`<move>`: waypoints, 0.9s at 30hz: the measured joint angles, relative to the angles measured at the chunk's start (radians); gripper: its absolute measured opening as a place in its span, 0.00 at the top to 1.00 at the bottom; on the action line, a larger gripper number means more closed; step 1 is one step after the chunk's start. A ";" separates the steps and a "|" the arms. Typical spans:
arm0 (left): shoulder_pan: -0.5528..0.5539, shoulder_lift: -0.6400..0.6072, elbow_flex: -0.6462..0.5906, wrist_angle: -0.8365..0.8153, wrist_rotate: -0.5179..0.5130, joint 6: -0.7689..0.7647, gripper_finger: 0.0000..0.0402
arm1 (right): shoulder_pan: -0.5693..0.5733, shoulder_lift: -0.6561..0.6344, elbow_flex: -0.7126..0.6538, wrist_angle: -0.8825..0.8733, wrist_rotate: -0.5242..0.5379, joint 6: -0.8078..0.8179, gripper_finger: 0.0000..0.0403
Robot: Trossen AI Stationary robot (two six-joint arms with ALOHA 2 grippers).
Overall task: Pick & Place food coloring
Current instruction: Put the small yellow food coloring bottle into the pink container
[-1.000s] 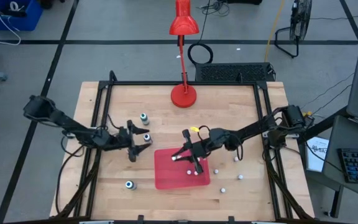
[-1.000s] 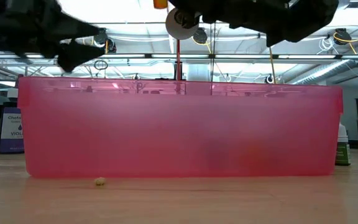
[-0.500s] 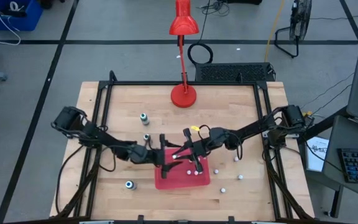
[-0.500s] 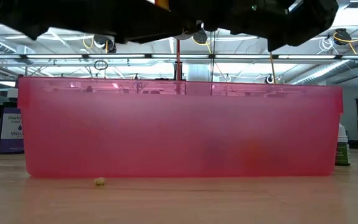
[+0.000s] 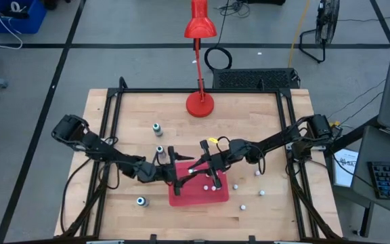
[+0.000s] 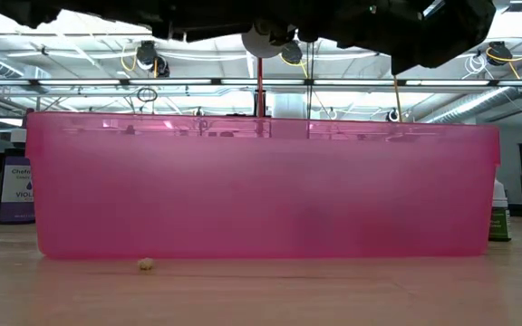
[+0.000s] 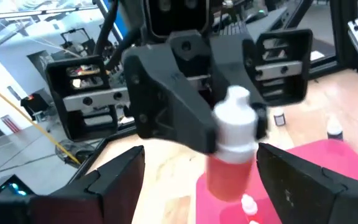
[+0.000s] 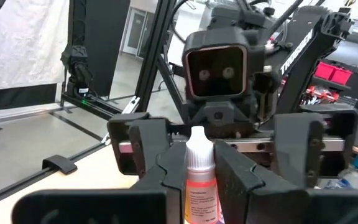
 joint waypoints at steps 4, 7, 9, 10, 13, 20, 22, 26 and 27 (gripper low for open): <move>-0.006 0.002 0.000 0.008 -0.004 0.014 0.30 | 0.000 0.000 0.000 0.007 0.001 -0.002 0.89; -0.004 0.002 -0.001 0.024 0.005 0.014 0.36 | 0.000 0.000 0.000 0.008 0.001 -0.004 0.89; -0.002 0.002 -0.001 0.025 0.005 0.013 0.40 | 0.000 0.000 0.000 0.007 0.001 -0.005 0.89; -0.002 0.002 -0.001 0.025 0.005 0.013 0.42 | 0.000 0.000 0.000 0.008 0.001 -0.005 0.89; -0.002 0.002 -0.001 0.027 0.004 0.018 0.48 | 0.000 0.000 0.000 0.007 0.001 -0.005 0.89; -0.003 0.002 -0.001 0.025 0.002 0.014 0.67 | 0.000 0.000 0.000 0.013 0.006 -0.006 0.89; -0.006 0.002 -0.001 0.022 0.002 0.003 0.76 | 0.000 0.000 0.000 0.015 0.008 -0.003 0.89; -0.009 -0.008 -0.001 -0.002 -0.047 -0.022 0.87 | 0.000 0.000 0.000 0.013 0.017 0.011 0.78; -0.009 -0.019 -0.001 -0.030 -0.068 -0.041 0.87 | -0.001 0.000 0.000 0.012 0.025 0.024 0.74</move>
